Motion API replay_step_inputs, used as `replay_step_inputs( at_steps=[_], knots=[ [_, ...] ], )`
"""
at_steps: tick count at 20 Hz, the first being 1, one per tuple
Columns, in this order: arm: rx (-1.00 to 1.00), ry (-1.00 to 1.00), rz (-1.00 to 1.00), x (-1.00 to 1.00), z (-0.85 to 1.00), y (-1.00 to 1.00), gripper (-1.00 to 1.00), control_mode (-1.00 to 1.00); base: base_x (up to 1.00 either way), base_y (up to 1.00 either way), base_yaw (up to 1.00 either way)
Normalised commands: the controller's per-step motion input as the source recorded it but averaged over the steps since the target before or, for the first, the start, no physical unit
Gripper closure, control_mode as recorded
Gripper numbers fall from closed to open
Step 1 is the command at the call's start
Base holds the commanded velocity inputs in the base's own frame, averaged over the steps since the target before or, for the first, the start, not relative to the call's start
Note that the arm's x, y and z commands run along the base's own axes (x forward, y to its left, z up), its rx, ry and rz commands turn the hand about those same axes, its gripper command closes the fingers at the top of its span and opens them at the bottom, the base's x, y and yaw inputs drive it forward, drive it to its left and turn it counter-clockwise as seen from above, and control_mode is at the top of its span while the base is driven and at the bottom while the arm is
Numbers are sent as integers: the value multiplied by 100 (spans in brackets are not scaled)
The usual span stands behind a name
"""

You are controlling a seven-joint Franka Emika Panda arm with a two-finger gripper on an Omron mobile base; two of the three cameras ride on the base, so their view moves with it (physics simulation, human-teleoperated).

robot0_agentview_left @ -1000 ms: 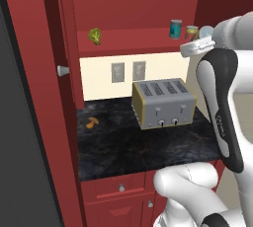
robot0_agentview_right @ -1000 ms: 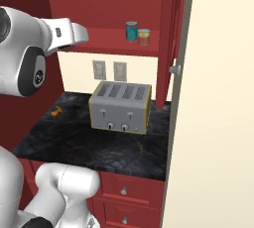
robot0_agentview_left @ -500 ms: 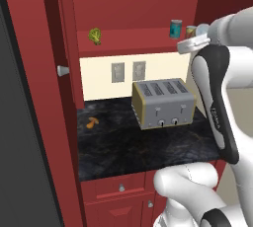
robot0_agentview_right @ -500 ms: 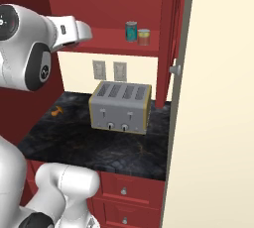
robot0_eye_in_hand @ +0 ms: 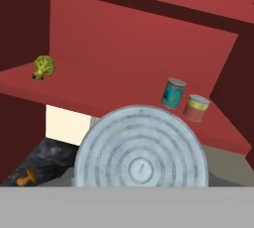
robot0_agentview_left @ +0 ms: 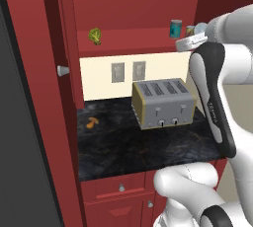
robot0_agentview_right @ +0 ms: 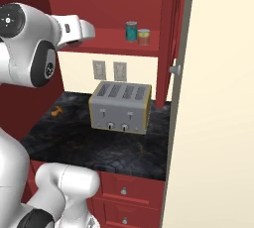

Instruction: Pick the cans from the counter and place them in their designated side in the cabinet.

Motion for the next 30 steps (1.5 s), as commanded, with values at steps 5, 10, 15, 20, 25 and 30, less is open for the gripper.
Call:
replay_step_inputs(
  at_steps=[5,10,15,20,25,30],
  knots=[
    [0,0,-1,11,-10,0,100,-100,0,0,0],
    [0,0,-1,11,-8,0,100,-100,0,0,0],
    [0,0,-1,16,-5,0,100,-100,0,0,0],
    [0,0,0,20,-4,0,100,-100,0,0,0],
    [0,2,-1,20,-1,-1,100,-100,0,0,0],
    [0,3,-1,19,0,-2,100,-100,0,0,0]
  ],
)
